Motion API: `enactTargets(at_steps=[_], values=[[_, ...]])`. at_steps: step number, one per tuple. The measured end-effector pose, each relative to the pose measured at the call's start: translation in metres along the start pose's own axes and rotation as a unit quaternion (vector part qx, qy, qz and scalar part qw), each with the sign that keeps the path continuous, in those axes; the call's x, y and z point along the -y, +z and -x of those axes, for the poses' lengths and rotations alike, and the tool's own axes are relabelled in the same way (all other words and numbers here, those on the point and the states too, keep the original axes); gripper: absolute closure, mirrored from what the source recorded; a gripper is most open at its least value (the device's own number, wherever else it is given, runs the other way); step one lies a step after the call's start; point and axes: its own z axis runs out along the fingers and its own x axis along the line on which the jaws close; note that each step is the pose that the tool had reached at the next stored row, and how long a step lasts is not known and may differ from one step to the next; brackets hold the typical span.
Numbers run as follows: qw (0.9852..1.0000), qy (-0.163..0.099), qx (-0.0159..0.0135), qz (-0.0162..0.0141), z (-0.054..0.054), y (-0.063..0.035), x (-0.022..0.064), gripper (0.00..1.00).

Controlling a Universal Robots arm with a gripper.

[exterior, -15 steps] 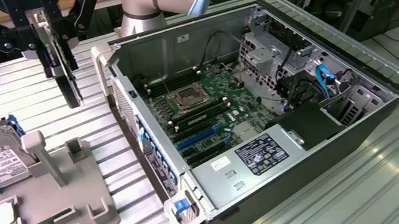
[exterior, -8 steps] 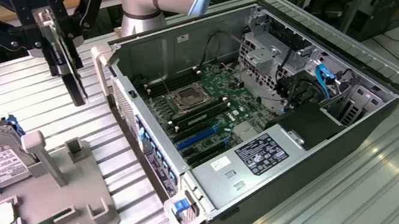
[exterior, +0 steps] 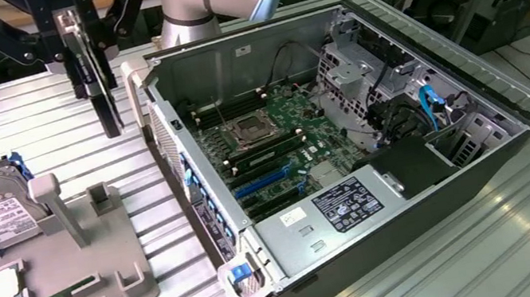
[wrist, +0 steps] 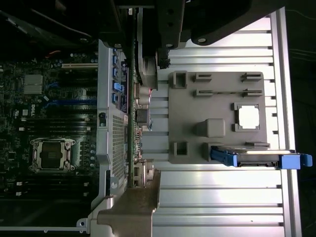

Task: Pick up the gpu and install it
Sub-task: 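Pick up the gpu and move the gpu toward the slot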

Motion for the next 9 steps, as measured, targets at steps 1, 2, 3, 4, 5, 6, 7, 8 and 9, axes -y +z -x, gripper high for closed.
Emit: enactTargets(at_steps=[1,2,3,4,5,6,7,8,9], values=[[1.0,0.0,0.0,0.0,0.0008,0.0,0.0,0.72],[1.0,0.0,0.0,0.0,0.0016,0.0,0.0,0.72],[1.0,0.0,0.0,0.0,0.0025,0.0,0.0,0.72],[1.0,0.0,0.0,0.0,0.0033,0.0001,0.0,0.72],[1.0,0.0,0.0,0.0,0.004,0.0001,0.0,0.72],[1.0,0.0,0.0,0.0,0.0048,0.0001,0.0,0.72],[1.0,0.0,0.0,0.0,0.0056,0.0001,-0.0001,0.72],[1.0,0.0,0.0,0.0,0.0064,0.0002,-0.0001,0.72],[1.0,0.0,0.0,0.0,0.0072,0.0002,-0.0001,0.72]])
